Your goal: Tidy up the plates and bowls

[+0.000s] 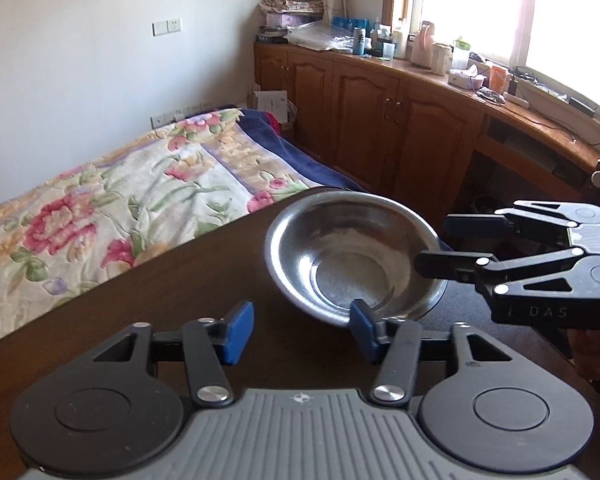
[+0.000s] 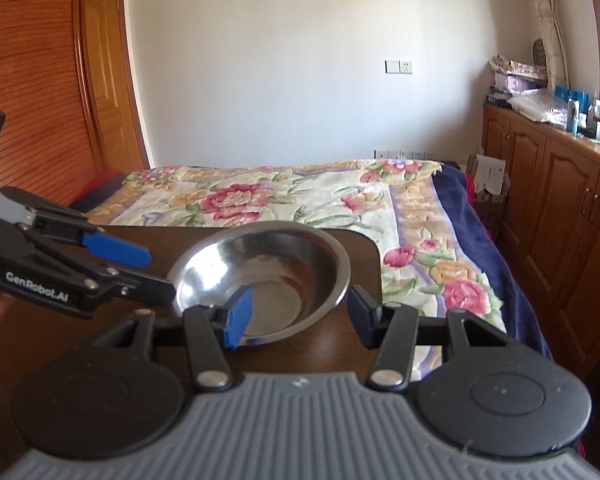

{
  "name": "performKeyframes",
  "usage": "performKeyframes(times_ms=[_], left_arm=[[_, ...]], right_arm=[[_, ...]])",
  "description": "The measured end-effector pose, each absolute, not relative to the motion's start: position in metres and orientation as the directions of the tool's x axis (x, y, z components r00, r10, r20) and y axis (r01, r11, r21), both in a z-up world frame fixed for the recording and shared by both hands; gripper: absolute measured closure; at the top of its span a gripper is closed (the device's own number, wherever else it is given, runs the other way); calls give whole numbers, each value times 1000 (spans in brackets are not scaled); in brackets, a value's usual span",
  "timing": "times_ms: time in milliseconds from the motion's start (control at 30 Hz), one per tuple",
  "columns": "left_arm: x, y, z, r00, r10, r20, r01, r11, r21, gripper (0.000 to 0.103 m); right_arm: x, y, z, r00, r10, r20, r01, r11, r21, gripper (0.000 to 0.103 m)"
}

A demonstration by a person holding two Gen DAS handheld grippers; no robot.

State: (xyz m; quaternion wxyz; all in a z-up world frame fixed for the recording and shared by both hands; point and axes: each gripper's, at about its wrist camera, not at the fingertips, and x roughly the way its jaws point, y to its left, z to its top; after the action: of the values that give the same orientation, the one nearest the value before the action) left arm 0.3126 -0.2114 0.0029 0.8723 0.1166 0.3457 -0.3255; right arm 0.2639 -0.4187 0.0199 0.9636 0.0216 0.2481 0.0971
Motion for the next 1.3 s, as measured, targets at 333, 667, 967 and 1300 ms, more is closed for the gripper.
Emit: performKeyframes(times_ms=[333, 667, 967, 1300], left_arm=[[320, -218, -1, 532, -498, -685, 648, 760, -50, 52], [328, -220, -6, 527, -485, -698, 633, 772, -58, 71], [332, -220, -11, 517, -474, -713, 620, 781, -69, 79], [322, -211, 0, 549, -471, -691, 621, 782, -40, 84]], right_arm=[[269, -418, 15, 836, 230, -498, -185, 973, 140, 49], [269, -415, 14, 831, 237, -504, -188, 971, 148, 63], [274, -415, 9, 820, 235, -523, -169, 971, 171, 77], [273, -415, 14, 818, 245, -520, -165, 967, 196, 87]])
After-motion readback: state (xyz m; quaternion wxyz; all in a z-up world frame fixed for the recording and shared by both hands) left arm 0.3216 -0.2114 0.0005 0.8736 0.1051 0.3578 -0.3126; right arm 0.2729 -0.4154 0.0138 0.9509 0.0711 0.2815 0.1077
